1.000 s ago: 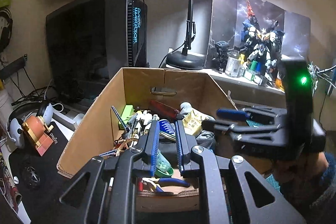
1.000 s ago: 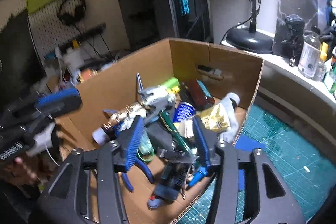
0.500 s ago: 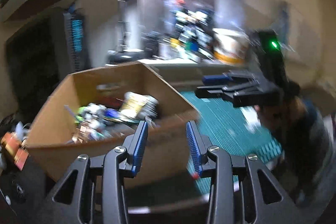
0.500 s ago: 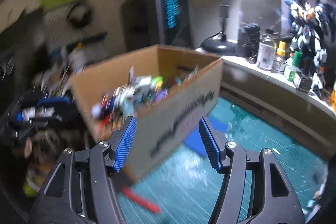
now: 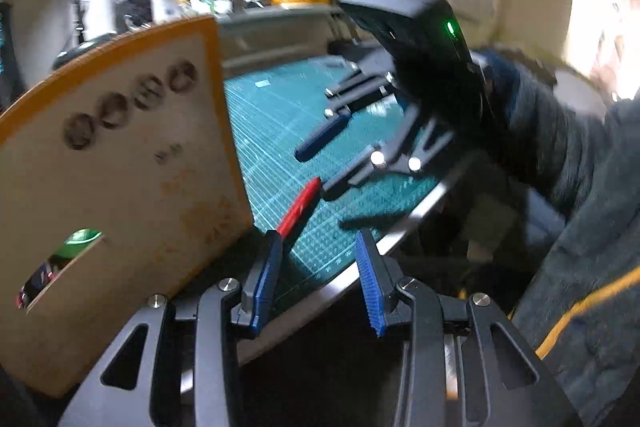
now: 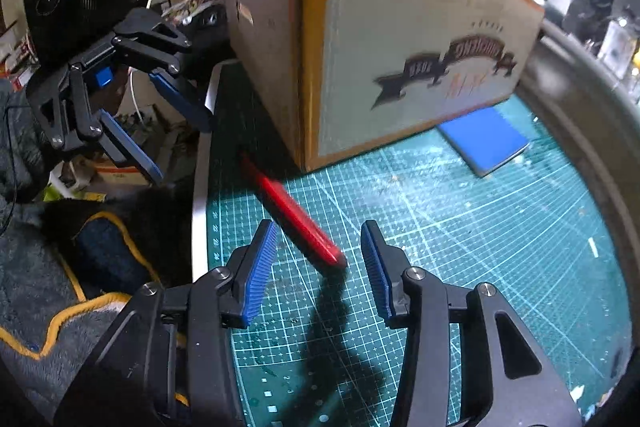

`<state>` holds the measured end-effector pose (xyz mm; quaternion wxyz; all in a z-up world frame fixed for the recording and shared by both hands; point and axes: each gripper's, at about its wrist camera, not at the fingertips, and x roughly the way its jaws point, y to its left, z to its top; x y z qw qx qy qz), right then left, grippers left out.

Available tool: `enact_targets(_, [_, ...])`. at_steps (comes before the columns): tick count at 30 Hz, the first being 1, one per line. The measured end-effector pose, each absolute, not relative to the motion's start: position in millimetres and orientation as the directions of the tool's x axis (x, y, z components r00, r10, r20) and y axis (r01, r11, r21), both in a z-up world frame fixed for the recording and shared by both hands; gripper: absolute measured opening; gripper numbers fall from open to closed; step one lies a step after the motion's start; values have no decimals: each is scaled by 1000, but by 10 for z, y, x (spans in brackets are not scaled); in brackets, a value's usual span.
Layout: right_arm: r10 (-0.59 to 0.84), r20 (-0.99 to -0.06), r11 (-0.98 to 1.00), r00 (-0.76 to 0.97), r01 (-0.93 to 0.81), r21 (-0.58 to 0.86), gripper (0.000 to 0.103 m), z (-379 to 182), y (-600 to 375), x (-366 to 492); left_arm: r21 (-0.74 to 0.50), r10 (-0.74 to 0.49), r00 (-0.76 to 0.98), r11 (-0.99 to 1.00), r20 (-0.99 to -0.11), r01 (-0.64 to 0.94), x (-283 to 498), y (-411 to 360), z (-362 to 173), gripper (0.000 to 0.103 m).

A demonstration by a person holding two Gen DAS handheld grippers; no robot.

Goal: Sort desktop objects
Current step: 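Reach the right tool to the red pen on the mat and close on it, then carry the red pen over the box and open the right tool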

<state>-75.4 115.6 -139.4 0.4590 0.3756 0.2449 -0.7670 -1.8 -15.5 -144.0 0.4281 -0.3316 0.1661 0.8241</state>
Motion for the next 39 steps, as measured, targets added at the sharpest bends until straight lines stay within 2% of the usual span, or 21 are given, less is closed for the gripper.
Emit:
enact_targets(3, [-500, -818, -446, -284, 894, -38, 40, -1483, 1152, -790, 23, 546, -417, -587, -726, -809, -130, -117, -1564, 38])
enact_targets(8, [-506, -821, -423, -265, 906, -32, 37, -1533, 1157, -777, 89, 497, -452, -593, -741, -800, -171, -110, -1675, 38])
enact_targets(10, [-520, -820, -414, -239, 910, -3, 26, -1529, 1167, -769, 108, 489, -463, -592, -739, -798, -169, -114, -1709, 36])
enact_targets(12, [-534, -816, -401, -222, 916, 13, 20, -1522, 1168, -747, 86, 507, -456, -595, -731, -799, -191, -148, -1731, 24])
enact_targets(14, [-533, -818, -415, -214, 909, 33, 20, -1516, 1168, -794, 84, 514, -473, -609, -716, -789, -199, -178, -1744, 20])
enact_targets(17, [-532, -816, -429, -224, 903, 32, 20, -1495, 1189, -781, 72, 514, -491, -635, -703, -769, -197, -199, -1747, 20])
enact_targets(20, [-528, -814, -438, -240, 899, 19, 20, -1463, 1206, -742, 121, 478, -525, -647, -704, -753, -115, -126, -1689, 20])
enact_targets(28, [-556, -758, -439, -341, 895, -80, 21, -1006, 1229, -487, 229, 446, -608, -650, -657, -725, 76, -145, -1196, 20])
enact_targets(39, [-606, -639, -424, -473, 872, -243, 21, -36, 994, -285, 358, 411, -748, -691, -521, -629, 151, -214, -321, 21])
